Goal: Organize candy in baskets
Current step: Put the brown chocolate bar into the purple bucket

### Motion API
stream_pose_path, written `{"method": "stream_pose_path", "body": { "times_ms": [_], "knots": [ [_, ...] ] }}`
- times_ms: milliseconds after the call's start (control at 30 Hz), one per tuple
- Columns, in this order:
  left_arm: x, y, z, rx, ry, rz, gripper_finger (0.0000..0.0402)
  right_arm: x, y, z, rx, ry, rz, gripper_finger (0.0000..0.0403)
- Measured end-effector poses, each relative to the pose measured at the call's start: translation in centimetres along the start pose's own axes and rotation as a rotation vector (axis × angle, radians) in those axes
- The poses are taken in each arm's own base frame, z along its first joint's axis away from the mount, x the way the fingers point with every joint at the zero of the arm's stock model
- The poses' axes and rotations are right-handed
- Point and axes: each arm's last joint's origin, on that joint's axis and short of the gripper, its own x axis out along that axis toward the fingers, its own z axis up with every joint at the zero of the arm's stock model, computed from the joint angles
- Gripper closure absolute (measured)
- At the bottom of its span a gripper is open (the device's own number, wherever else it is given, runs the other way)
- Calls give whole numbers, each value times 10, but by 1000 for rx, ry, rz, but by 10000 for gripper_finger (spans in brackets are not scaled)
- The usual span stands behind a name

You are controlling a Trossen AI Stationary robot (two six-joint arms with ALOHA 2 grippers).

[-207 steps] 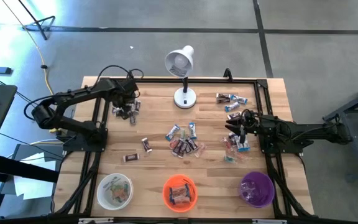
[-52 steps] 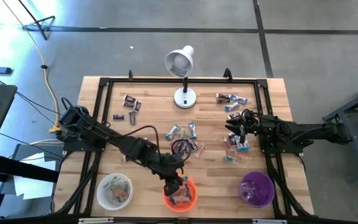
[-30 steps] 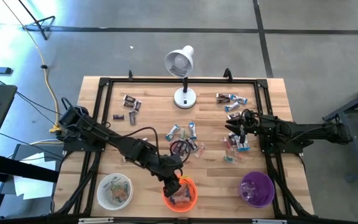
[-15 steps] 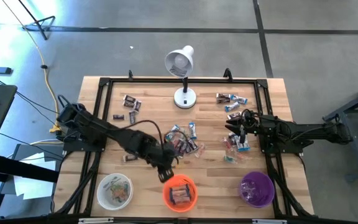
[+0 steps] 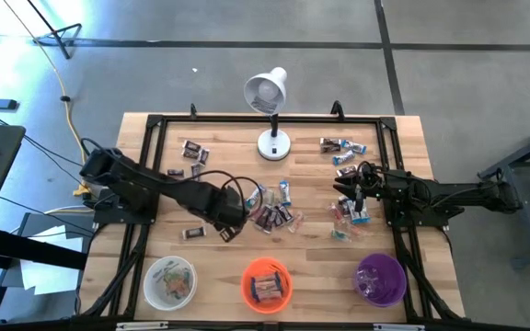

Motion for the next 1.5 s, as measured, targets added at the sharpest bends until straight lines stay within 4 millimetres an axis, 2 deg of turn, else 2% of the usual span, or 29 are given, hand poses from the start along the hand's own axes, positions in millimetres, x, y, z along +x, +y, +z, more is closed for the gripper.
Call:
{"method": "stream_pose_path", "body": {
  "times_ms": [233,367,500,667,900,1167,1500],
  "knots": [
    [28,22,13,-57,30,47,284,0,0,0,0,0,0,251],
    [38,29,24,-87,32,-12,282,0,0,0,0,0,0,251],
    [51,30,28,-157,30,-87,263,0,0,0,0,0,0,251],
    [65,32,17,-297,68,-83,226,0,0,0,0,0,0,251],
    [71,29,4,-484,57,-30,186,0,0,0,0,0,0,251],
    [78,25,-8,-689,13,-16,181,0,0,0,0,0,0,251],
    [89,22,-22,-842,-11,-22,181,0,0,0,0,0,-1,251]
  ]
}}
